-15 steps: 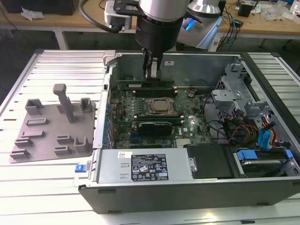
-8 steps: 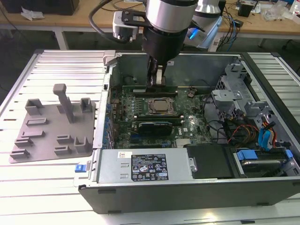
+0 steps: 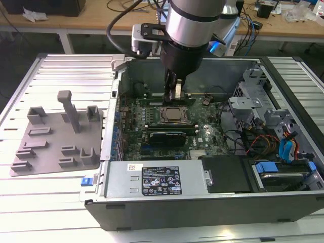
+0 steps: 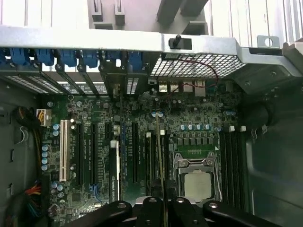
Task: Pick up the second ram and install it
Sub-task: 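Pick up the second ram and move it above second insertion slot, then insert the second ram into the second slot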
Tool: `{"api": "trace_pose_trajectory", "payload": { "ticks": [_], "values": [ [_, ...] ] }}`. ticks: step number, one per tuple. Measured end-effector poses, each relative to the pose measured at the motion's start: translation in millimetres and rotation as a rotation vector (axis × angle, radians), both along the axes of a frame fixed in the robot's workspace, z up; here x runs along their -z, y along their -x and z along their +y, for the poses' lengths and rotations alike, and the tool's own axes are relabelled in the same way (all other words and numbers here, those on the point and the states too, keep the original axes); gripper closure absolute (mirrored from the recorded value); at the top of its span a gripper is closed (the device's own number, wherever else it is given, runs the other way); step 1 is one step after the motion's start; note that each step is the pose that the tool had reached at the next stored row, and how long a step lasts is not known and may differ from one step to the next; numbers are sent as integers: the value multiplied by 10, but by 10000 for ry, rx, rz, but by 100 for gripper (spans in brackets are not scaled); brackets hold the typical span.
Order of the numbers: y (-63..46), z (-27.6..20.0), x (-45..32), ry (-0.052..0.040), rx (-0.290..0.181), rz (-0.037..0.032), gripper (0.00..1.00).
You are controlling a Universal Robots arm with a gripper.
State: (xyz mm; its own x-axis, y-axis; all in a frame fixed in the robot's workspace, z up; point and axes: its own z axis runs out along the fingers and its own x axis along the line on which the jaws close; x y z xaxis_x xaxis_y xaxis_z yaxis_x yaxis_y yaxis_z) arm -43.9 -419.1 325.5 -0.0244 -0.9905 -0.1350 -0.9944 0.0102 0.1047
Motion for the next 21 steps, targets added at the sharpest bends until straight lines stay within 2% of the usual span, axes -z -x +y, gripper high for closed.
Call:
{"api": "trace_pose_trajectory", "payload": {
  "ticks": [4,8,19,21],
  "values": [
    [-52,0,50,1,1,8,89],
    [-72,0,158,1,2,19,89],
    [-76,0,160,1,1,19,89],
    [-101,13,217,30,0,43,89]
  ]
}}
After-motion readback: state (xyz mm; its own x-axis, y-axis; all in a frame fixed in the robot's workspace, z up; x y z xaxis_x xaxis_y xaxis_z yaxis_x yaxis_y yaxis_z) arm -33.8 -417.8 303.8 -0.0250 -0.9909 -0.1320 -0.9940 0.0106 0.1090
